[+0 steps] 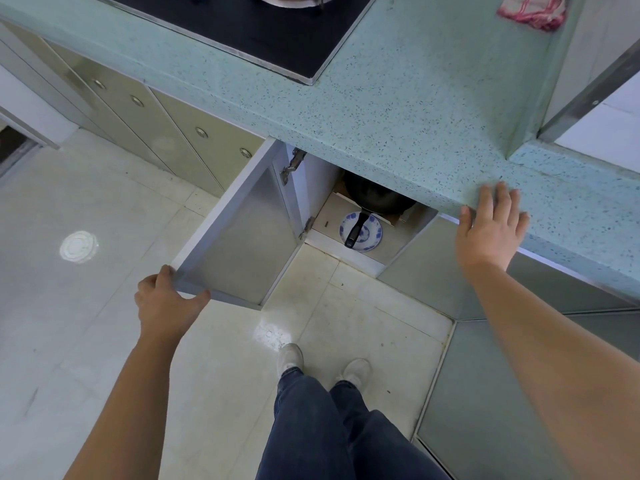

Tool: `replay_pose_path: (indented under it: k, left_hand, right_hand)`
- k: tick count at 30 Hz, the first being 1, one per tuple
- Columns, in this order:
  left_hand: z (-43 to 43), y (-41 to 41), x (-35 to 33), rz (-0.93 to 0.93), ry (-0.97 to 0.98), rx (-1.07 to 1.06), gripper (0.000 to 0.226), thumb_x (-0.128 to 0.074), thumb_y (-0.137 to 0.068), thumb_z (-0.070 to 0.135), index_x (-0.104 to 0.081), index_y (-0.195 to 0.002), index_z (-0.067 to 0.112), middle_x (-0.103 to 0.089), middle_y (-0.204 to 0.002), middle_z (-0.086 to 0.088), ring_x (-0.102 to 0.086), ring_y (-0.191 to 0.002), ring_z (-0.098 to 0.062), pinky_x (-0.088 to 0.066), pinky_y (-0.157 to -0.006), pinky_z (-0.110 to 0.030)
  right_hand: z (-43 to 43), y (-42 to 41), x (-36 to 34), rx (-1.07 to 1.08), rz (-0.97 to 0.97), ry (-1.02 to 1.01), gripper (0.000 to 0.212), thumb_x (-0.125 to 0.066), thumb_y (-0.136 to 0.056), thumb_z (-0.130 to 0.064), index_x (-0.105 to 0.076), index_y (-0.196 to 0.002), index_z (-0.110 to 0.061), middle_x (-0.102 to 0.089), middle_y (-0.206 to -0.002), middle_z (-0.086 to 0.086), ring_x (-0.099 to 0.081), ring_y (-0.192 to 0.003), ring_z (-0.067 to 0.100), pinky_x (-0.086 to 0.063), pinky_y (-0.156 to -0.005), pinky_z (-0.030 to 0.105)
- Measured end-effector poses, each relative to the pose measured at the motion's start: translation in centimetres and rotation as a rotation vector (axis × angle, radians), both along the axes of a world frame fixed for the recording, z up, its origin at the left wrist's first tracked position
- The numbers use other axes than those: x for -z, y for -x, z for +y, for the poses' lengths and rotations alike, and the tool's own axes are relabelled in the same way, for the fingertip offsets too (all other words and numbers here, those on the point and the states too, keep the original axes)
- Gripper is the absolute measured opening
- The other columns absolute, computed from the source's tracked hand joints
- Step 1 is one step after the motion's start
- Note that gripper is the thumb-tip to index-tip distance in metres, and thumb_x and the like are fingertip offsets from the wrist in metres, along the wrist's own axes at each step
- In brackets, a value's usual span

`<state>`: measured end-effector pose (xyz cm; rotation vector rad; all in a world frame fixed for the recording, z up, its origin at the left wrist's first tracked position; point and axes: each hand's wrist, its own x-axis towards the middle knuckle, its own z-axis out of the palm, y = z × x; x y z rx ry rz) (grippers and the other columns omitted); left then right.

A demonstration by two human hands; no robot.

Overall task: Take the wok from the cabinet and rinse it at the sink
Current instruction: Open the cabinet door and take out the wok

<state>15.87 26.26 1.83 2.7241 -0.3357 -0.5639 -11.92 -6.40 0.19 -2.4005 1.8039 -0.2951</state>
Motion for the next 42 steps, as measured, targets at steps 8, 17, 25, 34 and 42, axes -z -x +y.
replay_pose_path:
  k: [8, 17, 25, 34, 42]
  left_hand:
    - [-0.3, -0.2, 0.3, -0.041, -0.031, -0.006, 0.075, -0.072, -0.076, 0.022, -0.032, -0.137, 0.002, -0.029, -0.143, -0.024, -0.027, -0.128, -0.044, -0.03, -0.104, -0.052]
    - [-0.8, -2.2, 0.3, -0.068, -0.079, 0.013, 0.075, -0.072, -0.077, 0.021, -0.032, -0.136, 0.001, -0.031, -0.139, -0.026, -0.031, -0.124, -0.048, -0.03, -0.104, -0.055]
    - [-4.1, 0.7, 0.6, -0.082, -0.128, -0.013, 0.087, -0.067, -0.079, 0.033, -0.018, -0.146, 0.004, -0.009, -0.153, -0.025, -0.006, -0.141, -0.041, -0.011, -0.115, -0.049]
    - [-11.6, 6.5, -0.4, -0.127, -0.023, 0.361, 0.076, -0.054, -0.086, 0.033, -0.016, -0.147, 0.009, -0.005, -0.157, -0.017, 0.001, -0.145, -0.032, -0.005, -0.117, -0.045]
    - [-14.5, 8.5, 1.9, -0.12, 0.029, 0.586, 0.066, -0.045, -0.091, 0.033, -0.016, -0.147, 0.012, -0.005, -0.158, -0.01, 0.003, -0.145, -0.028, -0.003, -0.118, -0.041]
  right_hand:
    - [0.1, -0.1, 0.1, -0.006, -0.022, 0.011, 0.053, -0.033, -0.096, -0.032, -0.03, -0.142, -0.007, -0.021, -0.154, 0.016, -0.01, -0.144, 0.034, -0.008, -0.115, 0.051]
    - [0.1, 0.0, 0.0, -0.009, -0.042, 0.009, 0.057, -0.031, -0.092, -0.035, -0.033, -0.141, -0.006, -0.024, -0.153, 0.017, -0.013, -0.144, 0.034, -0.01, -0.113, 0.051]
    - [0.5, -0.3, -0.2, -0.053, -0.044, -0.009, 0.051, -0.035, -0.094, -0.03, -0.036, -0.139, -0.006, -0.025, -0.153, 0.016, -0.013, -0.144, 0.033, -0.006, -0.113, 0.056]
    - [3.7, -2.5, 0.0, -0.162, -0.135, 0.013, 0.055, -0.03, -0.09, -0.032, -0.04, -0.137, -0.005, -0.03, -0.151, 0.016, -0.02, -0.142, 0.033, -0.007, -0.111, 0.058]
    - [7.3, -4.0, 3.2, -0.3, -0.178, 0.092, 0.048, -0.038, -0.084, -0.025, -0.04, -0.13, -0.011, -0.048, -0.139, 0.016, -0.025, -0.134, 0.026, -0.014, -0.105, 0.057]
